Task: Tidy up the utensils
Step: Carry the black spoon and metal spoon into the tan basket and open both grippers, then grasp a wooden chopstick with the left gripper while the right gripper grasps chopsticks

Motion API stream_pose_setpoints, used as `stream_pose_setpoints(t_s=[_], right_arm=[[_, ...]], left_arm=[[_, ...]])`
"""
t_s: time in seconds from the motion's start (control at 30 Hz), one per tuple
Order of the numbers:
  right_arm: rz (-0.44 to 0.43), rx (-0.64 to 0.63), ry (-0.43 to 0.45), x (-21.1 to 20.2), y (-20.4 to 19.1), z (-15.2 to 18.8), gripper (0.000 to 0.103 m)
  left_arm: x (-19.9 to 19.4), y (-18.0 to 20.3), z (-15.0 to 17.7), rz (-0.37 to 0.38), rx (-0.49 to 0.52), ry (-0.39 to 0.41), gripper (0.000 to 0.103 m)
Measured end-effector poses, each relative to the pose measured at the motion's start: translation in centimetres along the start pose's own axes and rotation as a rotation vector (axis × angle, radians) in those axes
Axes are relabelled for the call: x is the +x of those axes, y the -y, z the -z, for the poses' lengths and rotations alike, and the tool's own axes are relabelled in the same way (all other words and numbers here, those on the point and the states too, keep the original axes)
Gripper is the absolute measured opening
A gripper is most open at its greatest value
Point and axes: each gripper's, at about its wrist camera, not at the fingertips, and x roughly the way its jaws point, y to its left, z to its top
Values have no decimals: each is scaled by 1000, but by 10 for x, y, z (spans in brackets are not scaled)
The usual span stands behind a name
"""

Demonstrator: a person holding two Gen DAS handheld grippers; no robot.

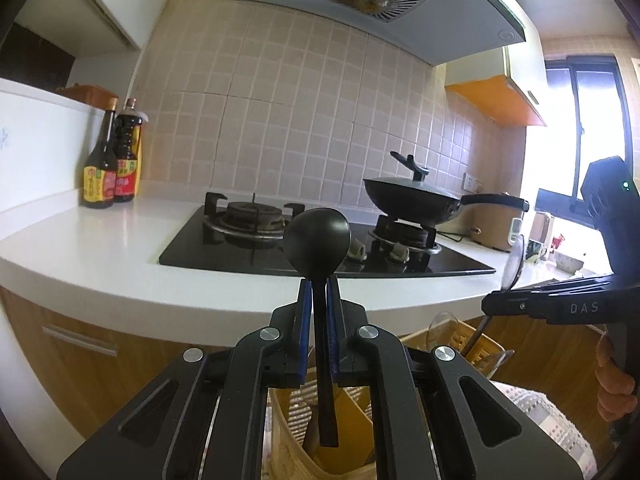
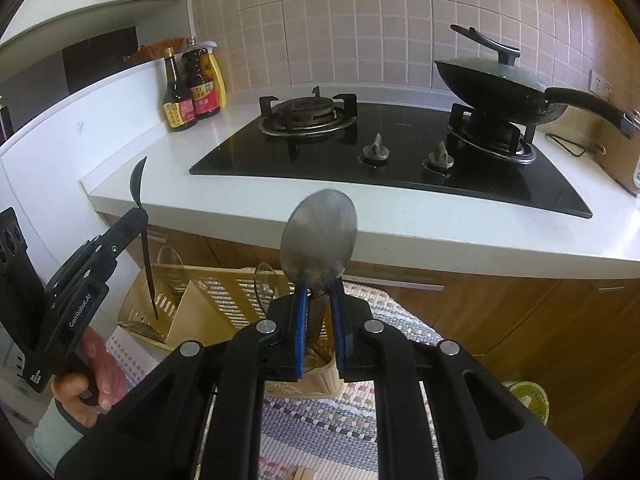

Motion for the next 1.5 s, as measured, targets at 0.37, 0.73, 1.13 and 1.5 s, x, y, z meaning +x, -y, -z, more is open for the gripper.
stream_pose_setpoints(t_s=[0.37, 0.73, 1.13, 1.5], right_arm=[[-73, 19, -20, -19, -4, 10, 25], [-84, 31, 0, -65, -14, 26, 50], [-23, 41, -121, -94, -17, 82, 50], [-76, 120, -446, -30, -11, 159, 36]], left_arm=[[-51, -12, -11, 9, -65, 7, 49], [-103, -12, -19, -20, -86, -93, 56], [-122, 16, 16, -60, -78, -438, 55], [-85, -14, 99, -68, -264, -754, 54]])
